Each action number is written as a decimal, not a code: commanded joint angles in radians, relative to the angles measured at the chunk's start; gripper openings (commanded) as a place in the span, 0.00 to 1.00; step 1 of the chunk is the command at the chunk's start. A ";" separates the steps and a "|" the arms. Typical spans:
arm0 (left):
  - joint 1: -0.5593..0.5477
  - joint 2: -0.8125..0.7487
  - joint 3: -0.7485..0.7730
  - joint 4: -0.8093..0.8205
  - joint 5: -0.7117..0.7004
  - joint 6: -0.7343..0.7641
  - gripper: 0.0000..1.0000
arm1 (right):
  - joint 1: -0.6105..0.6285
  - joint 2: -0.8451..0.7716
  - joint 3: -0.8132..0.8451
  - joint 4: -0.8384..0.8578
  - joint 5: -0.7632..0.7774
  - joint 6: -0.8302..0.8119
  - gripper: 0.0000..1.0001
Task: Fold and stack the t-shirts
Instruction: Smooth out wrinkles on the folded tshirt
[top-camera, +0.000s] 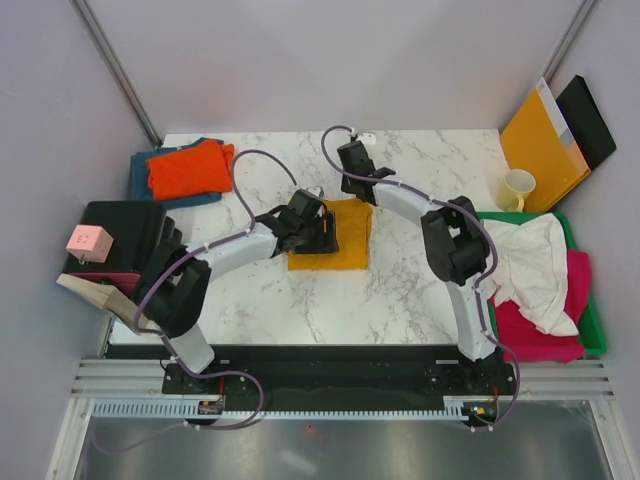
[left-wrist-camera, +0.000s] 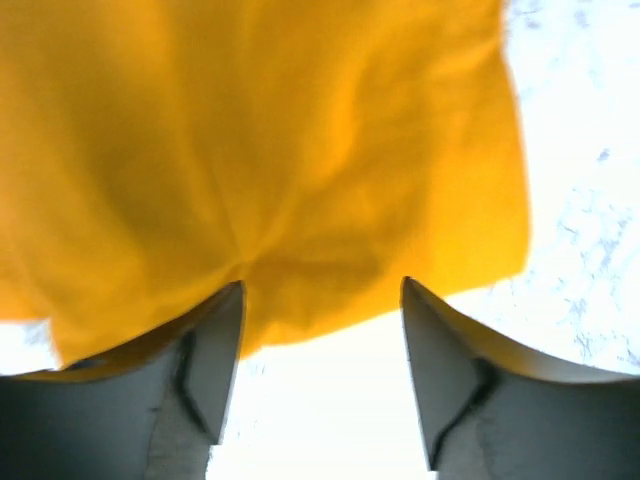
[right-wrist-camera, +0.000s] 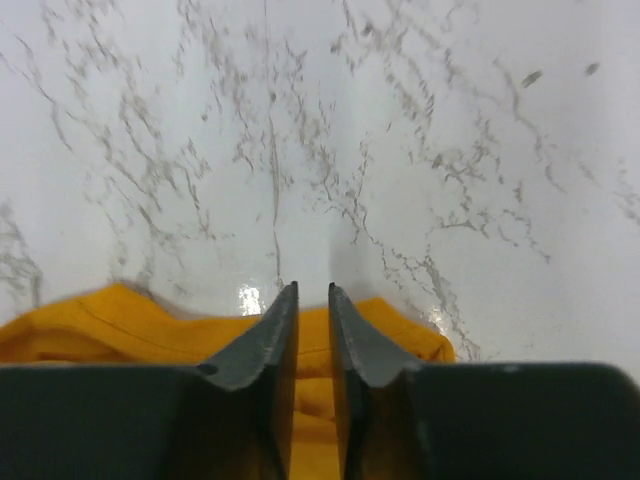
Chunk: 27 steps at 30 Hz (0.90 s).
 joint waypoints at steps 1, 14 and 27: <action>-0.008 -0.194 -0.007 0.001 -0.095 0.046 0.82 | -0.002 -0.212 0.093 0.062 0.060 -0.028 0.32; 0.085 -0.398 -0.052 -0.090 -0.577 0.137 0.93 | 0.119 -0.749 -0.446 0.029 0.189 -0.111 0.39; 0.397 -0.533 -0.702 1.023 -0.486 0.705 1.00 | 0.248 -1.268 -0.755 -0.173 0.229 -0.059 0.44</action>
